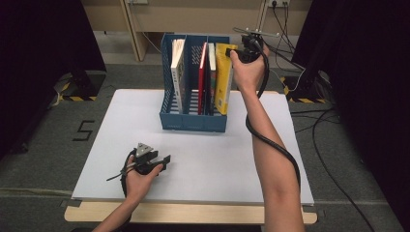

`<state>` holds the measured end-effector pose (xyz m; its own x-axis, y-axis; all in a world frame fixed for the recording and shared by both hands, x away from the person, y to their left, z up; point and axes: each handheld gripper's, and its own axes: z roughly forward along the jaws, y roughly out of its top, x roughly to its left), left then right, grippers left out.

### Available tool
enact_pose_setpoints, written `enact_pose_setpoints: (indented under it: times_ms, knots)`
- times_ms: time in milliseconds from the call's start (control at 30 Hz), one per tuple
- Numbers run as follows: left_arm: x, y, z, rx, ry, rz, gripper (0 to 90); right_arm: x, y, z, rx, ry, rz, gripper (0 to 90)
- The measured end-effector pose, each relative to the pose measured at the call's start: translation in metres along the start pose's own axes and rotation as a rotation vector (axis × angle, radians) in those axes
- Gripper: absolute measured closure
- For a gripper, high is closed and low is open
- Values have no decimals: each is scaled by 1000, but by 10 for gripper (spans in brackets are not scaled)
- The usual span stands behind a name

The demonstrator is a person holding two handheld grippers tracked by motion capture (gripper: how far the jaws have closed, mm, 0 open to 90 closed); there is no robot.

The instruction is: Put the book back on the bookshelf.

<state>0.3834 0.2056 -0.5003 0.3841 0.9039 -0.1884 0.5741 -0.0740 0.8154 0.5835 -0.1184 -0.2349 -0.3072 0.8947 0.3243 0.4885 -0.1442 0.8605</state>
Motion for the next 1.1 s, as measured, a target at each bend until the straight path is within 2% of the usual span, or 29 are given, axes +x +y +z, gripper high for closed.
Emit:
enact_pose_setpoints:
  times_ms: [467,1100]
  knots:
    - [0,0,0,0,-2,5,389,2,-7,11,-35,-31,-26,762]
    - [-2,0,0,-3,-3,20,387,8,-20,28,-75,-80,-87,762]
